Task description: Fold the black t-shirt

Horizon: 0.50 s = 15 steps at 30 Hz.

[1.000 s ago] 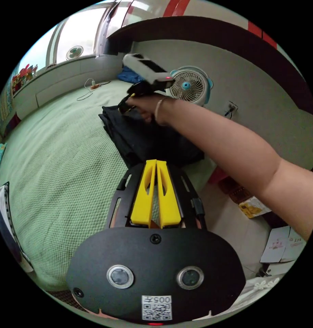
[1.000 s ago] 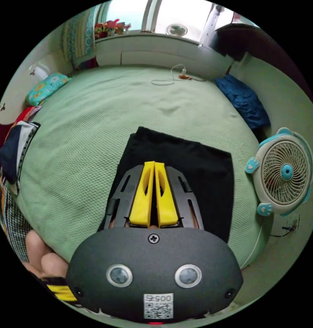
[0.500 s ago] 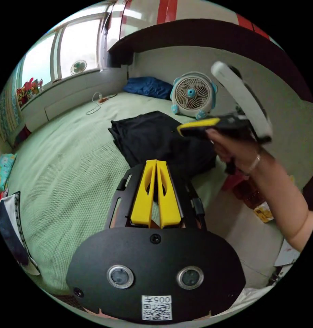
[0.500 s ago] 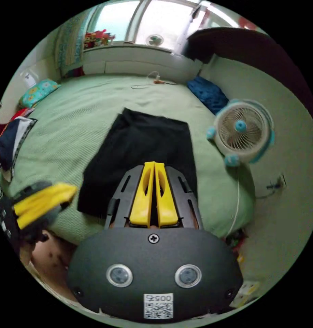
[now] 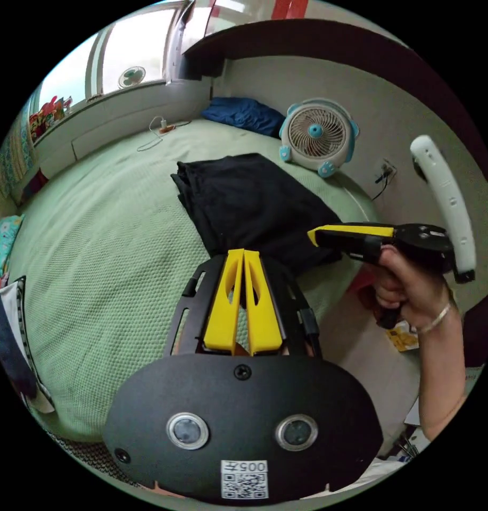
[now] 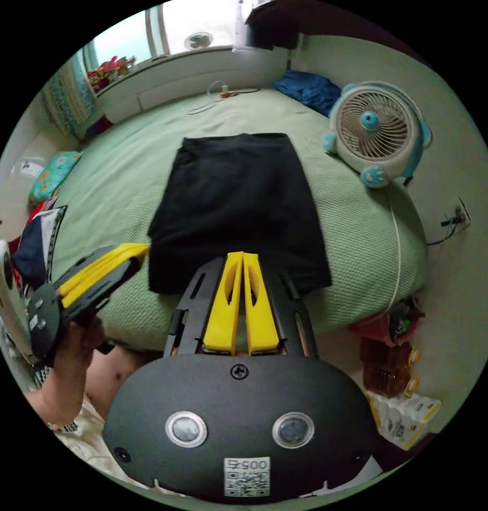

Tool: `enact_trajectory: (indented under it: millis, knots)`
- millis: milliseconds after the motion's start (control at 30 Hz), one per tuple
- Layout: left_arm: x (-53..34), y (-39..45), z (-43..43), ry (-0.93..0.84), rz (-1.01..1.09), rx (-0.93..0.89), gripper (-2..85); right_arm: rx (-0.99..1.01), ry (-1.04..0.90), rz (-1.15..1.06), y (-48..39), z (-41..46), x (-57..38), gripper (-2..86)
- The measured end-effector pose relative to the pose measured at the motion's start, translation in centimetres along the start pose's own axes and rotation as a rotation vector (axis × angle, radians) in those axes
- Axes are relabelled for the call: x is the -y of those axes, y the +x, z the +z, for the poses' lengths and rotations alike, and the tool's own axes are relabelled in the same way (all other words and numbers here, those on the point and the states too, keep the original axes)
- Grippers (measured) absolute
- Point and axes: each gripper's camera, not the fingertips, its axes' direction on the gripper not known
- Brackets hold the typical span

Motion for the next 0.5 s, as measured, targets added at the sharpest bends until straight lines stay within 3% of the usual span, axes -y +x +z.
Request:
enact_trajectory:
  millis: [133,267,333,400,500]
  knots:
    - [-2.1,-2.5,1.4,0.011,-0.042,-0.002,-0.7,-0.043,-0.062,0.011,-3.9,3.4,-0.6,-1.0]
    - [-4.2,-5.9,-3.4,-0.028,-0.079,0.013,-0.6,-0.101,-0.086,0.079,-5.2,3.1,-0.6,-0.9]
    - [-6.6,-8.7,-7.4,0.040,-0.104,0.040,-0.6,-0.021,-0.163,0.110,-5.9,1.5,0.1,-0.9]
    - [-9.8,-12.5,-10.9,0.064,-0.171,0.091,-0.6,0.145,-0.076,0.070,-9.3,-2.4,-0.2,-1.0]
    - [-16.3,-19.7,-16.1,0.060,-0.327,0.205,-0.5,0.192,-0.026,-0.095,-17.2,-5.0,-1.6,-1.0]
